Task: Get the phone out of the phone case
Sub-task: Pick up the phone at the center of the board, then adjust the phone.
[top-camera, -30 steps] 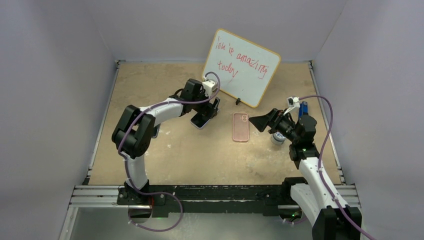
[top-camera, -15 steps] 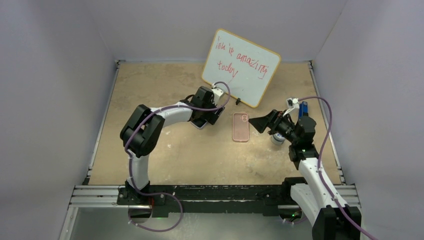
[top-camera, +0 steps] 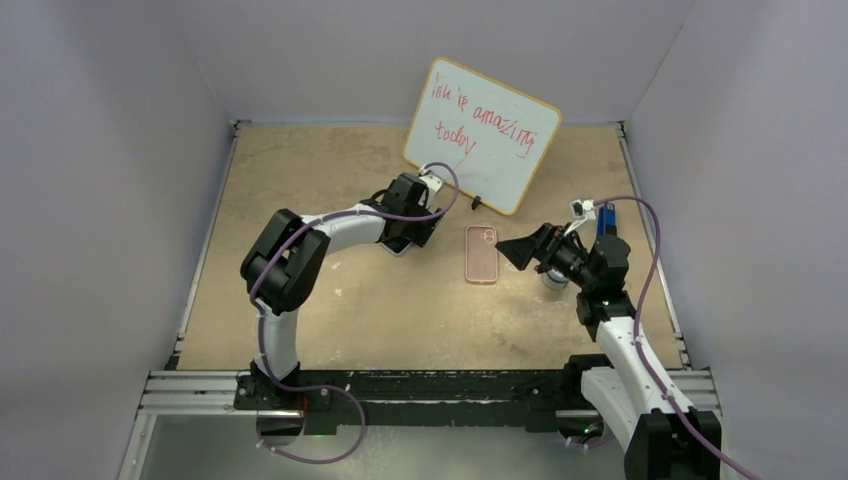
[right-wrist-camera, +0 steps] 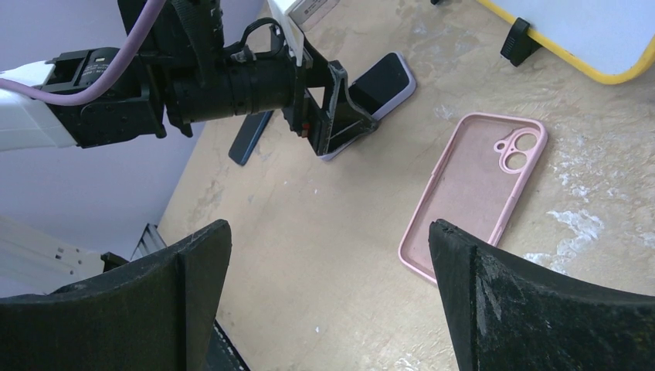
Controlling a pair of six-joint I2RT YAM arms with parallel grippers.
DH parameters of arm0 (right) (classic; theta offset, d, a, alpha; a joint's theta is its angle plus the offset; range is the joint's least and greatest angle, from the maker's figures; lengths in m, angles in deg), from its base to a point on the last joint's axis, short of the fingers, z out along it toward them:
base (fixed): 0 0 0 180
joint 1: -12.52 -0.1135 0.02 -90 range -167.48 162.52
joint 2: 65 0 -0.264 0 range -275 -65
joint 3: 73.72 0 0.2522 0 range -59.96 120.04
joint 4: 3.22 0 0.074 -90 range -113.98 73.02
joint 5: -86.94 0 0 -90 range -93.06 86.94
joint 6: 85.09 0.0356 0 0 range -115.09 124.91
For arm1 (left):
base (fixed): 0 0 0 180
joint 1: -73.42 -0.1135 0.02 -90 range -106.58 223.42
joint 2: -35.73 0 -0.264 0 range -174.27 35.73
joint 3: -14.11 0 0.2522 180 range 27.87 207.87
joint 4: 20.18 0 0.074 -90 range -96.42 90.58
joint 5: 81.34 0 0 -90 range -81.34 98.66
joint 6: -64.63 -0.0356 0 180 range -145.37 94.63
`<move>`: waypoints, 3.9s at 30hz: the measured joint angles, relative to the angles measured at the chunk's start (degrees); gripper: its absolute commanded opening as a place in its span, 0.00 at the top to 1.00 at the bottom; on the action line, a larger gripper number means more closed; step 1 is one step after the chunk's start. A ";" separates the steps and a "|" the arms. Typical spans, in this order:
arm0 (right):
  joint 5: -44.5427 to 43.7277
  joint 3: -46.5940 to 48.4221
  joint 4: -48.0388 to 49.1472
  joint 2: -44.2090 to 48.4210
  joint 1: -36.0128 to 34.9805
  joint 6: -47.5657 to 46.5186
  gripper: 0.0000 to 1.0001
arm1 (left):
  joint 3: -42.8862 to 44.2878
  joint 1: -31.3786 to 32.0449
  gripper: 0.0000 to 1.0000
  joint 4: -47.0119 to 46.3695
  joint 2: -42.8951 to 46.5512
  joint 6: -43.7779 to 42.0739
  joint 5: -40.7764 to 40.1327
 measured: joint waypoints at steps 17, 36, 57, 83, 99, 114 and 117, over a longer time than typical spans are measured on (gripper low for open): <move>1.18 -0.31 0.59 0.00 -2.21 -0.07 0.01 | -0.20 -5.05 0.15 -0.15 -0.76 6.05 10.21; -21.57 -4.72 9.22 -6.99 -31.61 1.79 0.01 | -22.75 -5.35 0.73 -18.38 12.74 25.09 17.66; -46.84 0.31 17.86 -32.61 -50.69 12.96 0.16 | -40.30 -0.09 0.73 -40.28 19.32 52.15 20.06; -47.21 3.63 27.76 -43.06 -50.71 19.39 1.00 | -44.17 1.18 0.32 -38.82 26.49 53.48 17.59; -40.48 -2.60 29.55 -28.61 -50.23 12.96 1.00 | -48.94 1.01 0.06 -35.95 49.29 42.16 22.16; -32.46 -9.55 31.01 -13.40 -46.45 11.34 1.00 | -54.99 -2.03 0.10 -44.28 54.21 41.05 38.45; -29.99 -9.55 33.05 -13.14 -46.27 11.47 1.00 | -56.11 -2.05 0.12 -48.15 53.16 42.18 41.51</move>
